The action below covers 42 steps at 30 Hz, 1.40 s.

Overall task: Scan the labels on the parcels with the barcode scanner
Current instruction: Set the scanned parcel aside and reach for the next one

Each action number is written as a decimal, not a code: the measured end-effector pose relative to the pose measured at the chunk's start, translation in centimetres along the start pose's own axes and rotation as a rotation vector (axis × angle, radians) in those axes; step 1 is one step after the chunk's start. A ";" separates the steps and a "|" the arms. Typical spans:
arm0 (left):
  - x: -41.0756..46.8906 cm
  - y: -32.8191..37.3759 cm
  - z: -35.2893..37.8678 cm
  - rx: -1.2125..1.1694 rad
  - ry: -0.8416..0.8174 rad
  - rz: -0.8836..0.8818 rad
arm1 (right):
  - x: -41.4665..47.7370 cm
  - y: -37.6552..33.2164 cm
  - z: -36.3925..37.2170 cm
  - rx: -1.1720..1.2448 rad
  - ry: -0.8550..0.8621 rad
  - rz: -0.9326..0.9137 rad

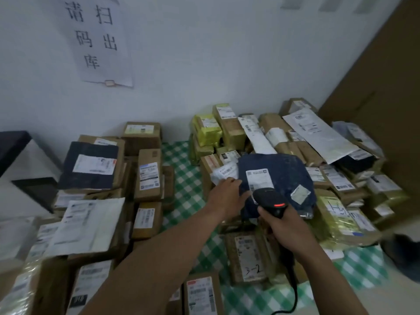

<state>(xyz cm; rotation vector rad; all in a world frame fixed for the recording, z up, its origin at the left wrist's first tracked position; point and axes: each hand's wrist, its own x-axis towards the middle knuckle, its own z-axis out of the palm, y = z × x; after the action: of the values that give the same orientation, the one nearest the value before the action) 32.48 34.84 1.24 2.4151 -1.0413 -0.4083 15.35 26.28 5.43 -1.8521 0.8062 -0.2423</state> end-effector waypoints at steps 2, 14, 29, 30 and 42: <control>1.8 1.3 1.0 -0.066 -0.044 -0.021 | 0.5 0.6 -1.1 -0.011 0.040 0.002; 5.0 1.0 2.4 -0.680 0.042 -0.314 | 1.2 2.2 -3.1 0.053 0.085 0.114; 3.0 1.6 1.8 -1.001 -0.042 -0.488 | -0.1 0.1 -3.3 0.093 0.076 0.138; 3.0 1.8 1.7 -0.995 -0.034 -0.469 | -0.1 0.1 -3.3 0.085 0.077 0.137; -1.5 -2.2 -5.5 -1.244 0.418 -0.243 | -1.0 -4.7 -1.7 0.088 -0.040 0.011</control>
<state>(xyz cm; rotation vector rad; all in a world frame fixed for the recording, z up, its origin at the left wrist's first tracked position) 35.20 38.95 4.78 1.3691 -0.1463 -0.4196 15.69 26.62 10.50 -1.7640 0.7663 -0.2289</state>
